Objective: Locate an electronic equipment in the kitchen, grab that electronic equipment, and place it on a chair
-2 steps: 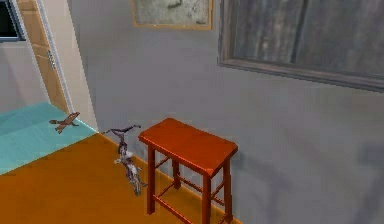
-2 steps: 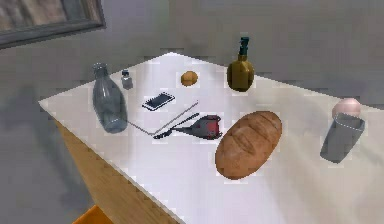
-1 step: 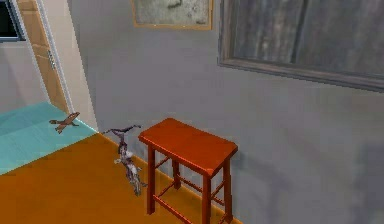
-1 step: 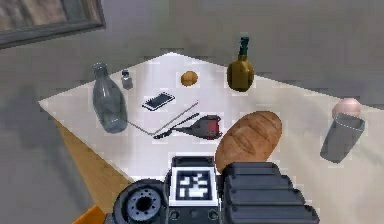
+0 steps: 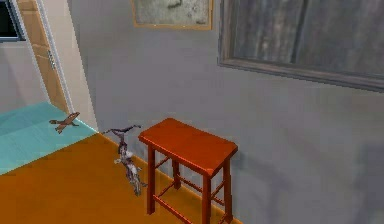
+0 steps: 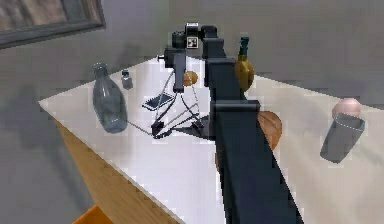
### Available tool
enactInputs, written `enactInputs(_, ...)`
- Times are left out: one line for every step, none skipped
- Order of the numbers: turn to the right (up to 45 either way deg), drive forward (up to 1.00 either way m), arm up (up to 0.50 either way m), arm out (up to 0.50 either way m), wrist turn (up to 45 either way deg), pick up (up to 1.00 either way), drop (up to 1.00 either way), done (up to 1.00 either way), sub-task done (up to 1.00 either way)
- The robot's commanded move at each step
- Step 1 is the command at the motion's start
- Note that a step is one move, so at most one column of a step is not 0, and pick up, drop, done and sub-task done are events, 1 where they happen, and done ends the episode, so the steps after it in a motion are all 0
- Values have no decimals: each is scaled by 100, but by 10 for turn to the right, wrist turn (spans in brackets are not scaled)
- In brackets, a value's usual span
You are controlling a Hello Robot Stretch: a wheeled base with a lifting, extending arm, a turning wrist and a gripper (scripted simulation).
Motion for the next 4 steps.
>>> enactInputs(0, 0, 0, 0, 450, 0, 0, 0, 0)
enactInputs(0, 0, 0, 0, 450, 0, 0, 0, 0)
enactInputs(0, 0, 0, 0, 450, 0, 0, 0, 0)
enactInputs(0, 0, -16, 0, 0, 0, 0, 0, 0)
